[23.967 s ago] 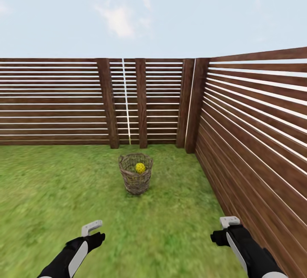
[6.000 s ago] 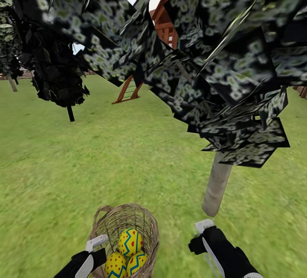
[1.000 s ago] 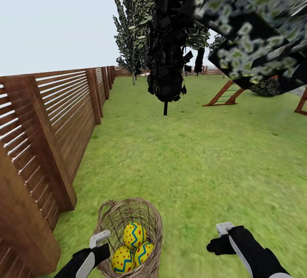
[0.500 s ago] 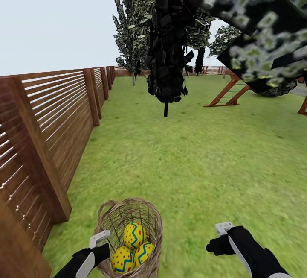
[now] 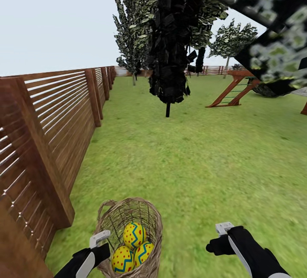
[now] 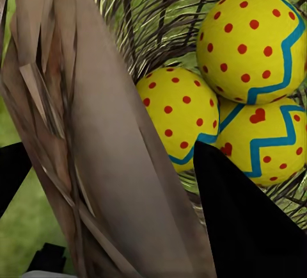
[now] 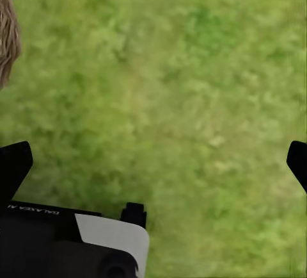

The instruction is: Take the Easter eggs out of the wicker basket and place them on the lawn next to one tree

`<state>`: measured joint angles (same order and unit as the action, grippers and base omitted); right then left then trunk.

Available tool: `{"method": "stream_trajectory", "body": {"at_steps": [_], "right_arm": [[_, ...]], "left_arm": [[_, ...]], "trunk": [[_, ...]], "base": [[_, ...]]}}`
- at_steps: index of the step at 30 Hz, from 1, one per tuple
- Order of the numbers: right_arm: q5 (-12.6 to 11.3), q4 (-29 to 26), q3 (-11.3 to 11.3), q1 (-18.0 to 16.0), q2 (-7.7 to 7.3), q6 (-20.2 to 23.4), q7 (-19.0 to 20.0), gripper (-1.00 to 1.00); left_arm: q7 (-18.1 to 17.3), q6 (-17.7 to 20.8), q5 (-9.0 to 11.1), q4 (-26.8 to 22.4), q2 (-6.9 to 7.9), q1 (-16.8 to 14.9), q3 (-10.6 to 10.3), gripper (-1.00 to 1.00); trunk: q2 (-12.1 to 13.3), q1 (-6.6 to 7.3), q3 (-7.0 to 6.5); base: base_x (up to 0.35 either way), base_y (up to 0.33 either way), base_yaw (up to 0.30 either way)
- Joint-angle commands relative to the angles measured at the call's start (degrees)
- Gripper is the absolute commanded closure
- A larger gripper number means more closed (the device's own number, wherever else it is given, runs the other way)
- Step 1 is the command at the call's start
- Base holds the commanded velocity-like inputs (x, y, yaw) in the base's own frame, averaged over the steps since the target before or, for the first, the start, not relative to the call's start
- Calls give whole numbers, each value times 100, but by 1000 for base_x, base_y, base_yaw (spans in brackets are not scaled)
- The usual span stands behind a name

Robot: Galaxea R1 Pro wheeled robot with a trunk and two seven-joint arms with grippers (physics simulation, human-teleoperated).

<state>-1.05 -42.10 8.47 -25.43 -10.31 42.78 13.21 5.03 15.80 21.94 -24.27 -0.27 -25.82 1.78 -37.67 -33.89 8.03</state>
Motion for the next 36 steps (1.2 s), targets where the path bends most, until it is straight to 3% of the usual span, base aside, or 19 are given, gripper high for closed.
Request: {"method": "stream_trajectory", "body": {"at_steps": [1, 9, 36], "right_arm": [[-12, -9, 19, -5, -6, 29, 6, -100], [-18, -9, 14, -4, -6, 29, 6, -100], [-18, -7, 14, -5, -6, 29, 6, -100]], "left_arm": [[19, 35, 65, -16, -1, -2, 15, 100], [15, 37, 65, -16, -8, -3, 7, 100], [15, 37, 65, -16, 1, -2, 7, 100]], "trunk": [[-9, -2, 10], [-9, -2, 10], [-9, -2, 10]], "base": [[0, 116, 0], [76, 9, 0], [337, 0, 0]]}}
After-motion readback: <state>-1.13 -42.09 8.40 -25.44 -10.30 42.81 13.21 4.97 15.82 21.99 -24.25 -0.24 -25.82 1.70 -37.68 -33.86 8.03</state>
